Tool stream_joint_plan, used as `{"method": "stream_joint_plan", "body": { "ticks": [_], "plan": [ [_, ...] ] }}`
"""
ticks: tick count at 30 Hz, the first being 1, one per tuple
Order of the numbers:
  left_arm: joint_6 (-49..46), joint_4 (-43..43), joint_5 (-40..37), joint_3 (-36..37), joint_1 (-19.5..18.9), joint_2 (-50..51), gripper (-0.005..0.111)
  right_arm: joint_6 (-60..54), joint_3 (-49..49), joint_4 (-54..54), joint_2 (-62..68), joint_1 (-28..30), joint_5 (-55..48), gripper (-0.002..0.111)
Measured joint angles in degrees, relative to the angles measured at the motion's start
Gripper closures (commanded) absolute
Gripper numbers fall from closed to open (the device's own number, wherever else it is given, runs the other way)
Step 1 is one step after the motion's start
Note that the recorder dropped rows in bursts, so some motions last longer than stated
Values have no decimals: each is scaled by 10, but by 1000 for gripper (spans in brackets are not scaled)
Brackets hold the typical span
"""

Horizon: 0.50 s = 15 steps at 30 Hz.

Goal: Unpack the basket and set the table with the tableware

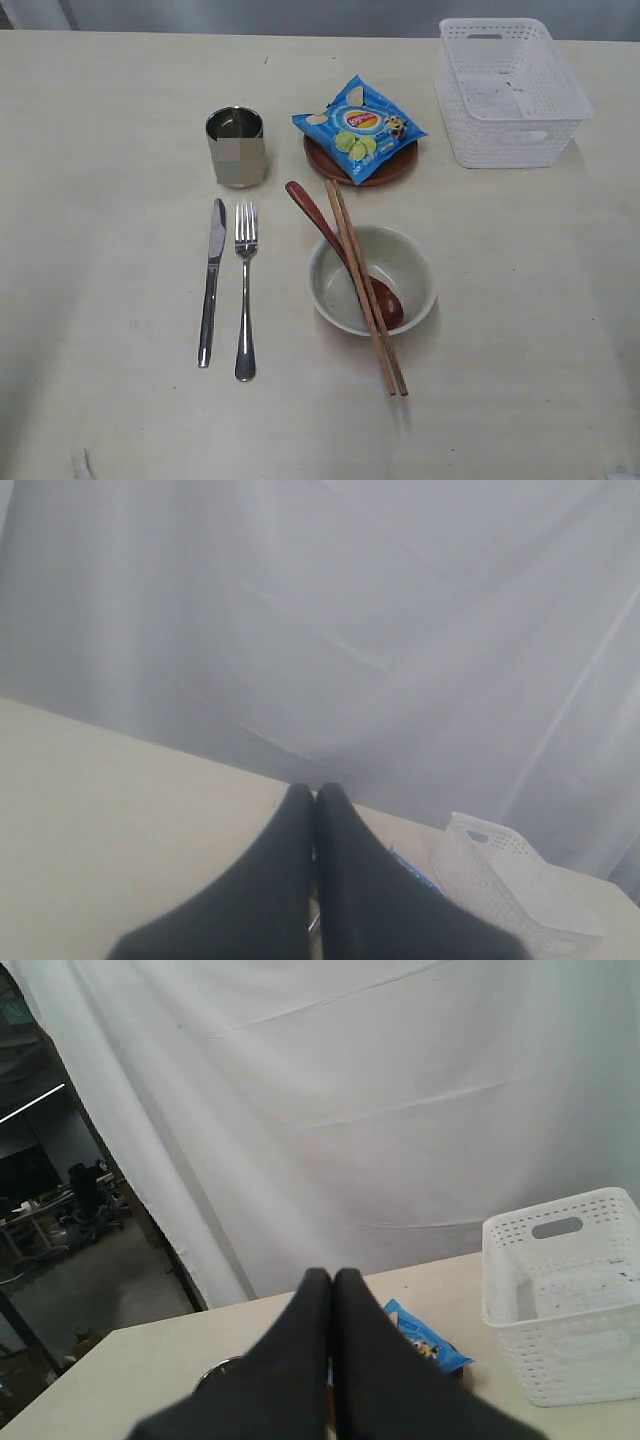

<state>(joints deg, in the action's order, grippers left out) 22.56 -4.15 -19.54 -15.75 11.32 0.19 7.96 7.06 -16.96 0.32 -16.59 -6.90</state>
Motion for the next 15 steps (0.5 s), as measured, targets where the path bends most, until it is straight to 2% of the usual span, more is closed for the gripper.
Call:
{"method": "stream_joint_plan", "body": {
  "ticks": [10,15],
  "plan": [
    [0,0,0,0,0,0,107,0,0,0,0,0,0,109],
    [-37,0,0,0,0,0,107,0,0,0,0,0,0,109]
  ]
}}
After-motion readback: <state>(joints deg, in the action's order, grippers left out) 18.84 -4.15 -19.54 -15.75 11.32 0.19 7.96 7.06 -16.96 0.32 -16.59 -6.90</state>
